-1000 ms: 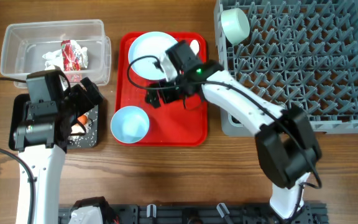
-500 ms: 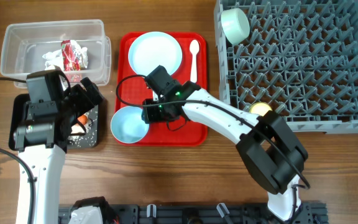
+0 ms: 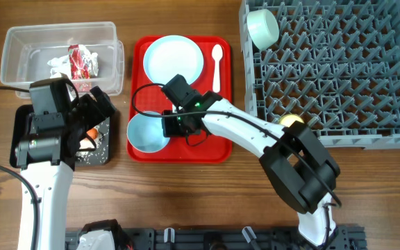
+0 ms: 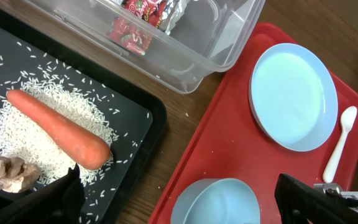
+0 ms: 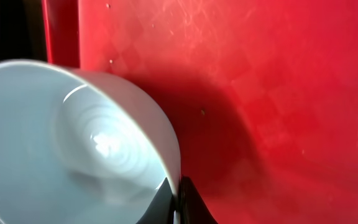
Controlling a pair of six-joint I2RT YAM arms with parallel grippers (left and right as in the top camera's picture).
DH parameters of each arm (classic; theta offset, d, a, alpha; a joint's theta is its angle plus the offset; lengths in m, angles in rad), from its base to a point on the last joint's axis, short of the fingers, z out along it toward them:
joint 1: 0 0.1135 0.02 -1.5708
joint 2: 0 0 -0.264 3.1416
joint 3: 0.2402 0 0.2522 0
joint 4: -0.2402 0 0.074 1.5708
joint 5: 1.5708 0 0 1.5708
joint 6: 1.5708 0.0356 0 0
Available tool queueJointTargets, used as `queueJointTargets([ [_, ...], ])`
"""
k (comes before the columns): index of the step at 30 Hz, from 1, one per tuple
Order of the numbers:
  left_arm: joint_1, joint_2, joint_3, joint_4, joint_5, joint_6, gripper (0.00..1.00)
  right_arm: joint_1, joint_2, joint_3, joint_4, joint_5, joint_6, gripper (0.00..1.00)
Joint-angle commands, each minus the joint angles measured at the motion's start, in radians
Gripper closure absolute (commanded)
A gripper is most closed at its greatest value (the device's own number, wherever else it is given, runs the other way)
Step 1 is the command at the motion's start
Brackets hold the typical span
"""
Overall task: Sort waste into correct bins and load items into the dishwasher rack
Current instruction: 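Carry the light-blue bowl into the dish rack and release it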
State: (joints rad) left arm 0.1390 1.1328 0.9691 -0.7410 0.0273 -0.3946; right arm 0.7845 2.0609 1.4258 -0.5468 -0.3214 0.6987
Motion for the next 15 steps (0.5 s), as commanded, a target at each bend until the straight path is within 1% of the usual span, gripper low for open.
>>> queueJointTargets([
  [1,0.006,0.003,0.016,0.003,-0.006,-0.002,0.00,-0.047,-0.015,0.053,-0.068,-0.004,-0.099,0.96],
  [4,0.006,0.003,0.016,0.003,-0.006,-0.002,0.00,-0.104,-0.113,0.069,-0.173,0.183,-0.117,0.96],
  [6,0.006,0.003,0.016,0.003,-0.006,-0.002,0.00,-0.148,-0.198,0.069,-0.216,0.352,-0.127,0.96],
  [7,0.006,0.003,0.016,0.003,-0.006,-0.002,0.00,-0.170,-0.249,0.069,-0.232,0.464,-0.125,0.96],
  [8,0.006,0.003,0.016,0.003,-0.006,-0.002,0.00,-0.192,-0.309,0.069,-0.248,0.622,-0.123,0.96],
  [11,0.006,0.003,0.016,0.003,-0.006,-0.002,0.00,-0.240,-0.443,0.069,-0.243,1.027,-0.120,0.96],
  [14,0.006,0.003,0.016,0.003,-0.006,-0.002,0.00,-0.253,-0.491,0.069,-0.220,1.410,-0.126,0.96],
  [15,0.006,0.003,0.016,0.003,-0.006,-0.002,0.00,-0.257,-0.487,0.069,-0.209,1.529,-0.160,0.96],
])
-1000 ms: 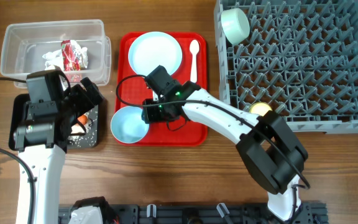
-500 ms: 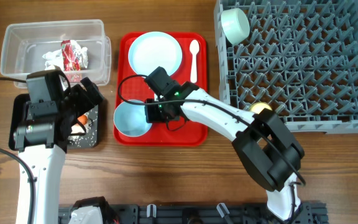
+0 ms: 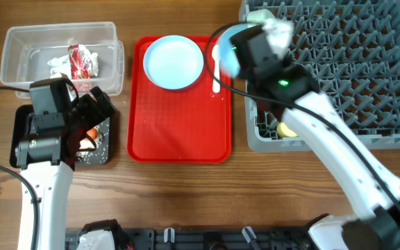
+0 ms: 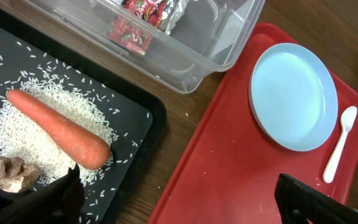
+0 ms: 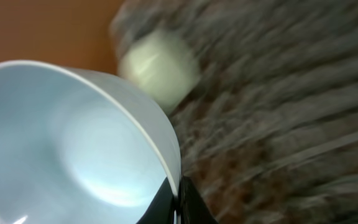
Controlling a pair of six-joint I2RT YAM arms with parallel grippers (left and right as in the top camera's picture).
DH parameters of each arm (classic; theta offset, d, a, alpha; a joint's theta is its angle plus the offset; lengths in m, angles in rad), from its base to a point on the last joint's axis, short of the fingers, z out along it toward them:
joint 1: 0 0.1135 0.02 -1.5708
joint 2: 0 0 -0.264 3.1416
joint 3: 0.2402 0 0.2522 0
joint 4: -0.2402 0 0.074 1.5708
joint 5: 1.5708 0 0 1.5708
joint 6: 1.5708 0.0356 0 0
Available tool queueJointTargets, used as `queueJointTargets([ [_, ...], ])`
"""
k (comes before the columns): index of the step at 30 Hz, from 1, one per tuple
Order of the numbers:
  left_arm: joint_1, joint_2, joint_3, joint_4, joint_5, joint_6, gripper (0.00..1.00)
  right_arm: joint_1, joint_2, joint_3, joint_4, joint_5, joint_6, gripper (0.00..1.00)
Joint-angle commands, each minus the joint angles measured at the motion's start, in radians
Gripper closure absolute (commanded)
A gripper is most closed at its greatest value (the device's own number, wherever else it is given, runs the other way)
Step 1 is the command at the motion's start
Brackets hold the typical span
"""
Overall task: Sort waste into correct bins and load items into the dishwasher rack
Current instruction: 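Carry the light-blue bowl into the dish rack and release it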
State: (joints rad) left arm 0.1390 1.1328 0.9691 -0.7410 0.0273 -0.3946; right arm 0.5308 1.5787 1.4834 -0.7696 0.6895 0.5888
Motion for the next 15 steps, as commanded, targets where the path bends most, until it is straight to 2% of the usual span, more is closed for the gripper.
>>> queueJointTargets([
  [1,0.006,0.003,0.016,0.003,-0.006,-0.002,0.00,-0.008,0.009,0.008,0.031,0.595,-0.099,0.96],
  [3,0.006,0.003,0.016,0.003,-0.006,-0.002,0.00,-0.024,0.048,0.006,0.077,0.668,-0.174,0.96],
  [7,0.006,0.003,0.016,0.003,-0.006,-0.002,0.00,-0.063,0.152,0.006,0.200,0.677,-0.361,0.96],
  [11,0.006,0.003,0.016,0.003,-0.006,-0.002,0.00,-0.073,0.271,0.006,0.336,0.681,-0.642,0.97],
  [15,0.006,0.003,0.016,0.003,-0.006,-0.002,0.00,-0.072,0.361,-0.002,0.353,0.690,-0.723,0.96],
])
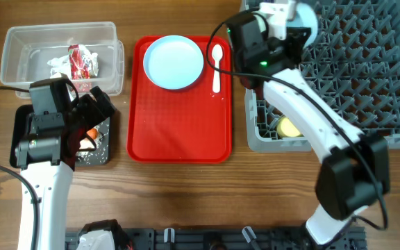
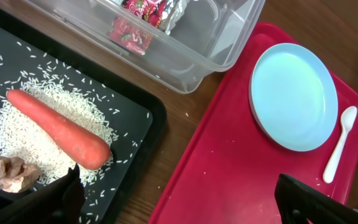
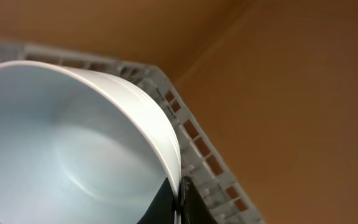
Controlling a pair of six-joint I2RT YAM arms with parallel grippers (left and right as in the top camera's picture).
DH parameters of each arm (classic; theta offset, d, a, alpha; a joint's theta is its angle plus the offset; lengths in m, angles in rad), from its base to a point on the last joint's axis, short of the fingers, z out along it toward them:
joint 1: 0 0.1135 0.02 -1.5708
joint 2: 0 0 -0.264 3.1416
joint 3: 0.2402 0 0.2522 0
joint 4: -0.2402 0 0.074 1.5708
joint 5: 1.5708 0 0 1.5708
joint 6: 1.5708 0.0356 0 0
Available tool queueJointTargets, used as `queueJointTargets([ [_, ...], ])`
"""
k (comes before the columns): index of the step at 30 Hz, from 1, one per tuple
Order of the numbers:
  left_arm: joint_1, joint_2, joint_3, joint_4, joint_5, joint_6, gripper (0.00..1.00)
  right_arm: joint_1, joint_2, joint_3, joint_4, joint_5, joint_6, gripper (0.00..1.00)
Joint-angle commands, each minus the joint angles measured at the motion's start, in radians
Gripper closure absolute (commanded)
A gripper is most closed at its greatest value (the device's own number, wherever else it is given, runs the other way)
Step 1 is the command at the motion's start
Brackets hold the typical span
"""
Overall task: Sort waste into correct bins and load items into the dishwasher rack
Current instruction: 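Carry the light-blue bowl into the dish rack and release it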
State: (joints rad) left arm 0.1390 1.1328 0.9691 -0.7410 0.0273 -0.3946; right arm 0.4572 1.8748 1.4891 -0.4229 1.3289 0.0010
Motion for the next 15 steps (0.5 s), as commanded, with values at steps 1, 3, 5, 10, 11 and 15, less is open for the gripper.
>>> queueJointTargets([
  [1,0.006,0.003,0.016,0.003,-0.006,-0.002,0.00,0.002,0.083,-0.009,-0.001,0.062,-0.134,0.95],
  [3,0.006,0.003,0.016,0.003,-0.006,-0.002,0.00,0.003,0.116,-0.009,-0.014,0.102,-0.135,0.96],
  [5,0.006,0.003,0.016,0.003,-0.006,-0.002,0.00,0.011,0.150,-0.009,-0.020,0.116,-0.137,0.96],
  [10,0.006,0.003,0.016,0.003,-0.006,-0.002,0.00,0.047,0.164,-0.009,-0.021,0.077,-0.143,0.96],
  [11,0.006,0.003,0.016,0.003,-0.006,-0.002,0.00,0.053,0.164,-0.009,-0.026,0.063,-0.150,0.96],
  [15,0.006,0.003,0.016,0.003,-0.006,-0.002,0.00,0.073,0.164,-0.009,-0.062,-0.021,-0.159,0.95],
])
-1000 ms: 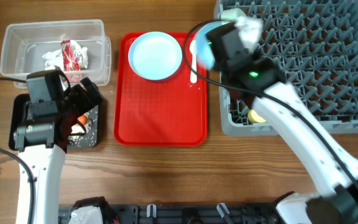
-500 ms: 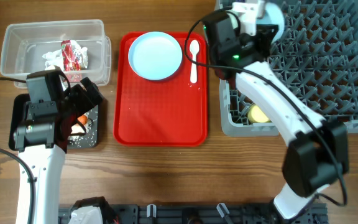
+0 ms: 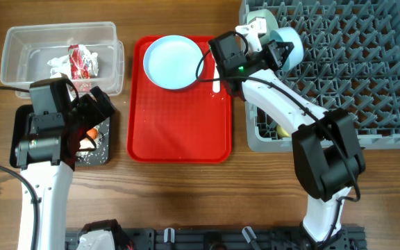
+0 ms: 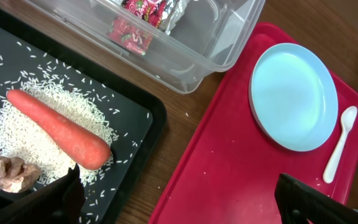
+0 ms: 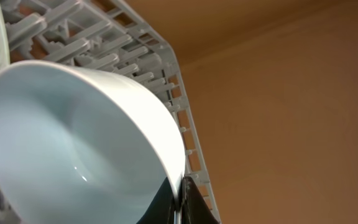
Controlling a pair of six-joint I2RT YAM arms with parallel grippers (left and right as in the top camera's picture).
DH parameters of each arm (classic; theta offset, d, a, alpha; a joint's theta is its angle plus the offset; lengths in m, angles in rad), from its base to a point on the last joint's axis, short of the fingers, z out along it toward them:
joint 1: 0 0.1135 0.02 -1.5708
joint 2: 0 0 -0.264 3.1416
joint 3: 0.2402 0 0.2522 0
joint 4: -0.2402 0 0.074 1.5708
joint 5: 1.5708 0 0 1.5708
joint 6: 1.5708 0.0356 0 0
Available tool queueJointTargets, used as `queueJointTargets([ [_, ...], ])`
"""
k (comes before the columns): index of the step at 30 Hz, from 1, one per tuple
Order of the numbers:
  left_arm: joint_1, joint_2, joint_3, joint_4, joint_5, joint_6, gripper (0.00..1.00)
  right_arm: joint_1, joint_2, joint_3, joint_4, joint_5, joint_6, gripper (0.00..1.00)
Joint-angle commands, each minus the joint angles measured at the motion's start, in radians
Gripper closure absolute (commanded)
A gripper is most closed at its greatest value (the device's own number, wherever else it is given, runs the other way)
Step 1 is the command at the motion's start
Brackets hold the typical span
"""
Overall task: Sort waste into correct bins and load items into the dishwasher rack
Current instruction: 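Carry the light-blue bowl into the dish rack and release it, then reach the right gripper to the light-blue plate and grasp its edge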
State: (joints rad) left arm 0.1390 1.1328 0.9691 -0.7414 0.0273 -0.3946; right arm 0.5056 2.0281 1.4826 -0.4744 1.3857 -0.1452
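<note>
My right gripper (image 5: 179,193) is shut on the rim of a pale blue bowl (image 5: 73,143), held tilted over the grey dishwasher rack (image 3: 346,69) at its far left corner; the bowl (image 3: 288,38) sits beside a pale green cup (image 3: 257,19) in the rack. A pale blue plate (image 3: 174,62) and a white spoon (image 3: 216,69) lie on the red tray (image 3: 179,132). My left gripper (image 4: 173,202) hangs open above the gap between the black tray (image 4: 135,124) and the red tray (image 4: 229,180). An orange carrot (image 4: 58,127) lies on rice in the black tray.
A clear plastic bin (image 3: 61,52) at the far left holds a red wrapper (image 3: 82,61) and crumpled paper. A yellow item (image 3: 287,128) sits in the rack's near left part. A brownish scrap (image 4: 8,174) lies beside the carrot.
My right gripper has lowered and turned the bowl at the rack's far left corner, so it now tilts among the rack's tines next to the green cup. The left arm has not moved.
My right gripper was shut on the bowl's rim on the red tray's near left. Then it held the bowl up near the rack's left edge, then above the rack's far left corner. Now the bowl tilts into the rack there. The left arm stayed still.
</note>
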Motion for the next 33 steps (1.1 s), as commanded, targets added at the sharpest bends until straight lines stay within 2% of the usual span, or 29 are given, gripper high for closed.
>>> queueJointTargets([
  [1,0.006,0.003,0.016,0.003,-0.006,-0.002,0.00,0.026,0.010,-0.003,-0.011,-0.079,-0.012,0.91],
  [7,0.006,0.003,0.016,0.003,-0.006,-0.002,0.00,0.029,0.010,-0.003,-0.015,-0.079,-0.020,0.82],
  [8,0.006,0.003,0.016,0.003,-0.006,-0.002,0.00,0.031,0.010,-0.003,-0.014,-0.079,-0.031,0.77],
  [9,0.006,0.003,0.016,0.003,-0.006,-0.003,0.00,0.032,0.010,-0.003,-0.014,-0.080,-0.045,0.66],
  [10,0.006,0.003,0.016,0.003,-0.006,-0.002,0.00,0.035,0.010,-0.003,-0.014,-0.087,-0.063,0.51],
  [11,0.006,0.003,0.016,0.003,-0.006,-0.002,0.00,0.037,0.010,-0.003,-0.014,-0.090,-0.069,0.03],
  [12,0.006,0.003,0.016,0.003,-0.006,-0.002,0.00,0.042,0.010,-0.003,-0.013,-0.090,-0.076,0.00],
  [18,0.006,0.003,0.016,0.003,-0.006,-0.002,0.00,0.066,-0.005,0.003,0.056,-0.089,-0.124,0.00],
  [22,0.006,0.003,0.016,0.003,-0.006,-0.002,0.00,0.089,-0.064,0.013,0.247,-0.089,-0.273,0.00],
  [26,0.006,0.003,0.016,0.003,-0.006,-0.002,0.00,0.126,-0.119,0.013,0.525,-0.085,-0.410,0.00],
  [30,0.006,0.003,0.016,0.003,-0.006,-0.002,0.00,0.198,-0.133,0.013,0.704,-0.090,-0.396,0.00],
  [33,0.006,0.003,0.016,0.003,-0.006,-0.002,0.00,0.279,-0.133,0.008,0.597,-0.126,-0.213,0.00],
])
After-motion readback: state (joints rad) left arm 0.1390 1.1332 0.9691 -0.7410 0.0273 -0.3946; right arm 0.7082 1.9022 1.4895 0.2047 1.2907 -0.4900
